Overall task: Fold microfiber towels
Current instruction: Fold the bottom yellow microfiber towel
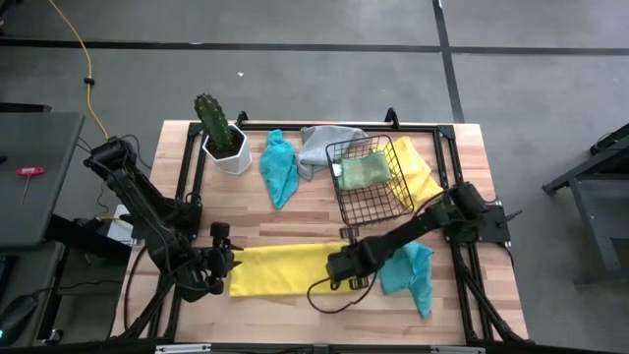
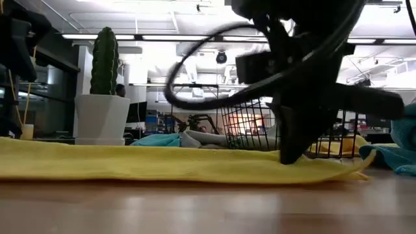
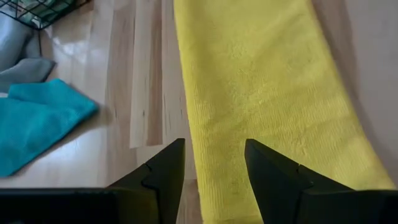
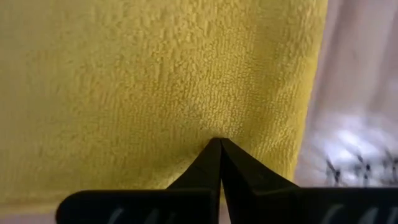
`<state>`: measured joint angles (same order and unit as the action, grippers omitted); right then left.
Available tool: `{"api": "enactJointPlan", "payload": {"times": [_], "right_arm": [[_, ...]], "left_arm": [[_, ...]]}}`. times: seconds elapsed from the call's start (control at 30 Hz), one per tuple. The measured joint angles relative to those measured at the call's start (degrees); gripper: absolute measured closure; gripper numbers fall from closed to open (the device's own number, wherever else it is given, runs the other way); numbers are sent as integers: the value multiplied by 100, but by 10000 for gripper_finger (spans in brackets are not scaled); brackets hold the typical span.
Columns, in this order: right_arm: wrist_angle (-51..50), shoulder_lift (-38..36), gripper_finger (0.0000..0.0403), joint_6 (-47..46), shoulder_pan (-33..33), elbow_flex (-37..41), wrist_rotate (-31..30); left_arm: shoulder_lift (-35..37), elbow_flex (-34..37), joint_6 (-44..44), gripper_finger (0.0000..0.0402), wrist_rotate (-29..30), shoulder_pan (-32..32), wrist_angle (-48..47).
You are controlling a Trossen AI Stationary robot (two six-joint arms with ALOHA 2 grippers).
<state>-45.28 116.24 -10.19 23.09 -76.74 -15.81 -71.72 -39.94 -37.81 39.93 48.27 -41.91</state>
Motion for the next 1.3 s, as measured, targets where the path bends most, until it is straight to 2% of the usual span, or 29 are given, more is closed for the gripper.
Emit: {"api": "enactJointPlan", "payload": {"times": [0.1, 0.27, 0.37, 0.43, 0.47, 0.53, 0.6, 0.7, 0.77, 0.87, 0.97, 1.03, 1.13, 1.2, 1.3], "right_arm": [[-738, -39, 403, -75, -3, -359, -214], [-473, -512, 403, -360, 131, -613, -827], [526, -844, 403, -197, 253, -299, -1647], [1693, -1091, 403, 161, 298, 69, -2162], [2330, -1181, 403, 428, 281, 308, -2195], [3765, -1327, 403, 1045, 179, 831, -1960], [5275, -1485, 403, 1606, 22, 1333, -1404], [7104, -1602, 403, 1809, -290, 1978, -488], [8022, -1604, 403, 1766, -502, 2323, -115], [9127, -1606, 403, 1485, -788, 2616, 276], [9338, -1602, 403, 988, -1005, 2700, 499], [9369, -1602, 403, 762, -1088, 2699, 542], [9374, -1602, 403, 731, -1130, 2699, 542], [9432, -1602, 403, 788, -1123, 2699, 544], [9564, -1610, 403, 826, -1119, 2661, 548]], "left_arm": [[0, 0, 187, 243, 57, 0, -5], [160, 2, 610, 243, 278, 11, -20], [467, 3, 792, 243, 875, 129, -21], [767, 4, 905, 243, 1352, 270, -10], [928, 4, 913, 243, 1573, 344, 4], [1274, 46, 928, 243, 1890, 509, 52], [1654, 226, 1093, 243, 2153, 686, 342], [2266, 748, 1618, 243, 2332, 881, 1301], [2688, 1213, 2167, 243, 2320, 919, 2199], [3382, 1974, 3134, 243, 1922, 772, 3785], [4106, 2738, 4071, 243, 670, 368, 5453], [4552, 3152, 4431, 243, -288, 26, 6247], [5142, 3440, 4403, 243, -1383, -437, 6402], [5443, 3437, 4202, 243, -1644, -698, 6074], [5660, 3280, 3814, 243, -1681, -996, 5374]]}}
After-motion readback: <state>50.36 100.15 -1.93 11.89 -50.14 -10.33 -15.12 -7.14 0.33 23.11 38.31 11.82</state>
